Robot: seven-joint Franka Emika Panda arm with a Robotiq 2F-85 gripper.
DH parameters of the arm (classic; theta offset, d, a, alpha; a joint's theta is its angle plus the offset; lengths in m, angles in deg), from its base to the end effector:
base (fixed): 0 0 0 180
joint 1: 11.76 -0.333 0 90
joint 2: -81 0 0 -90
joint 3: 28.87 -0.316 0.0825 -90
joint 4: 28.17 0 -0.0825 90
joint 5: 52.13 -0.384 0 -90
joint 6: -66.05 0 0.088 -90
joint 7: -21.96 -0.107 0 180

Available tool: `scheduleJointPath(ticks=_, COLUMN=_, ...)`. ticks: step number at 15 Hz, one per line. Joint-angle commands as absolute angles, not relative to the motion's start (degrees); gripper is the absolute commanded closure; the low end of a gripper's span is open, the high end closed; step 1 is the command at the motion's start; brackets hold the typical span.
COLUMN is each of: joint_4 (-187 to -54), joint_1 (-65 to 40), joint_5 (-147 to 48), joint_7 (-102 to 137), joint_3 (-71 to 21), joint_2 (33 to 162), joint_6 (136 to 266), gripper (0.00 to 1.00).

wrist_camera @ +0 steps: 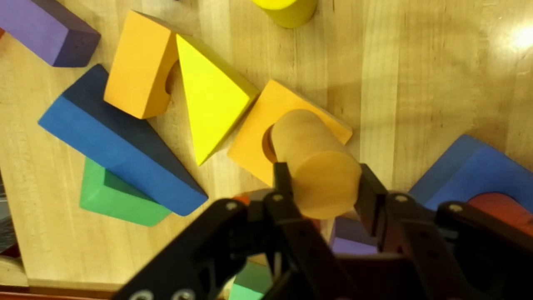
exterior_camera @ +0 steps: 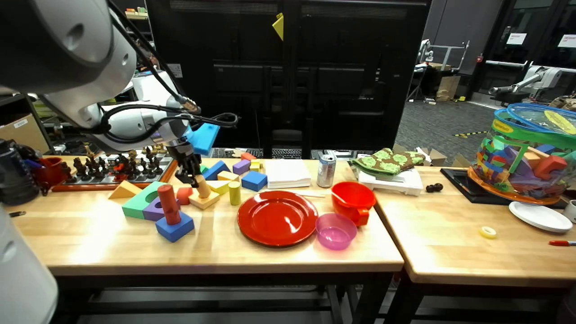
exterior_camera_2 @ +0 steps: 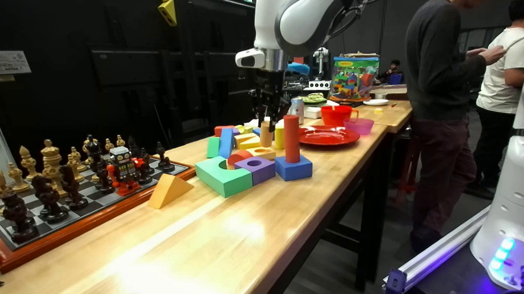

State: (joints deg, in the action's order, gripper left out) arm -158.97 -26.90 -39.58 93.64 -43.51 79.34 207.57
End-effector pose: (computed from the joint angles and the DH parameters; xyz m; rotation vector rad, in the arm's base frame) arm 0.4614 0.2650 0.3867 1.6572 2.3889 0.2072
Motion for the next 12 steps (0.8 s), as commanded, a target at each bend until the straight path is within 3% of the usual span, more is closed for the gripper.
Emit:
scheduleJointPath(ticks=1, joint_4=-158.38, joint_1=-27.03, joint_5=-40.04, joint_7=94.61, joint_3=-43.54, joint_2=79.49, joint_6=207.26, gripper=0.85)
scheduleJointPath(ticks=12, joint_4=-155.41, joint_1=-27.41, joint_5=-39.59, joint_7=94.63, joint_3=-44.27, joint_2=81.97, joint_6=205.81, gripper=0.85)
